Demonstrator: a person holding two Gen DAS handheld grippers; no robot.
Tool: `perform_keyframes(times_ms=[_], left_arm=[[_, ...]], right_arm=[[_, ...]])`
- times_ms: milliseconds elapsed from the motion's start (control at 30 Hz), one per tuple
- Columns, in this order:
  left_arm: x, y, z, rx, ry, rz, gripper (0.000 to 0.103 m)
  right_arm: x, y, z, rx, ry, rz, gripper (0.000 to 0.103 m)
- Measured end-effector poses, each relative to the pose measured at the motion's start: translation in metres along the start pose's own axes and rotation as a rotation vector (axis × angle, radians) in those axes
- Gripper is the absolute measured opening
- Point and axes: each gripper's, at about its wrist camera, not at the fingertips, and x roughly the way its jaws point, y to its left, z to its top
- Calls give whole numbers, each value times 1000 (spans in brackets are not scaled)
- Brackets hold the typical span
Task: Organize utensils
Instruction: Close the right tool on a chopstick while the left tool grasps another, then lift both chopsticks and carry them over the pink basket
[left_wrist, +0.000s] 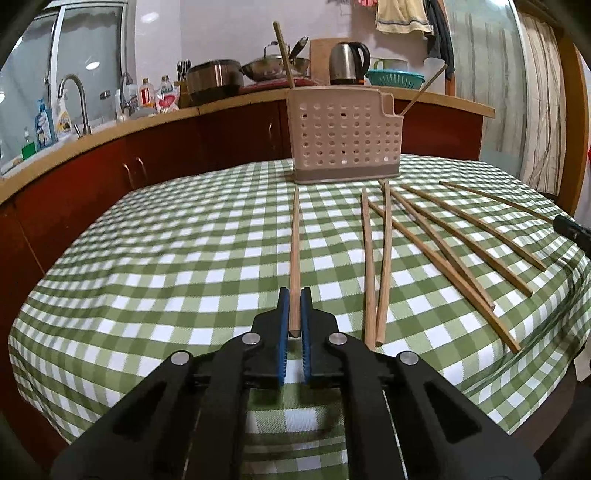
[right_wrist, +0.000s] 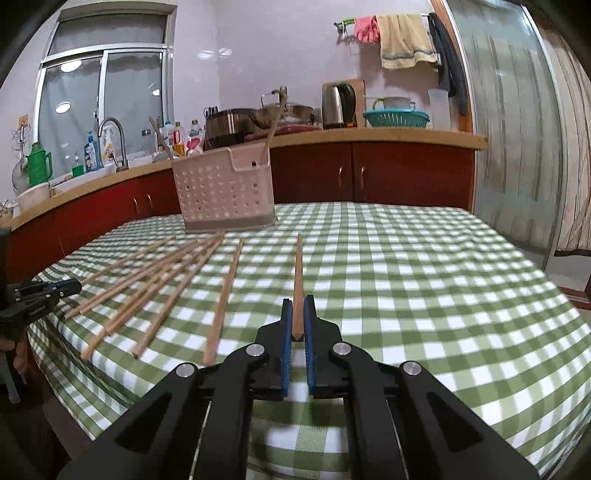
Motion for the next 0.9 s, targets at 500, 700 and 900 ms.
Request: perform_keyframes(times_ms=[500,700,900], left_arm=[[-37,-3,37,0,-130,32,7],[-54,0,61,-15,-174,38,7],[-63,7,84,-52,-174,26,7]], right_arm=[[-35,19,50,-53,-139,-3,7],[-47,28,72,-64,-186,5,7],[-48,32,89,-59,-201,10,7]])
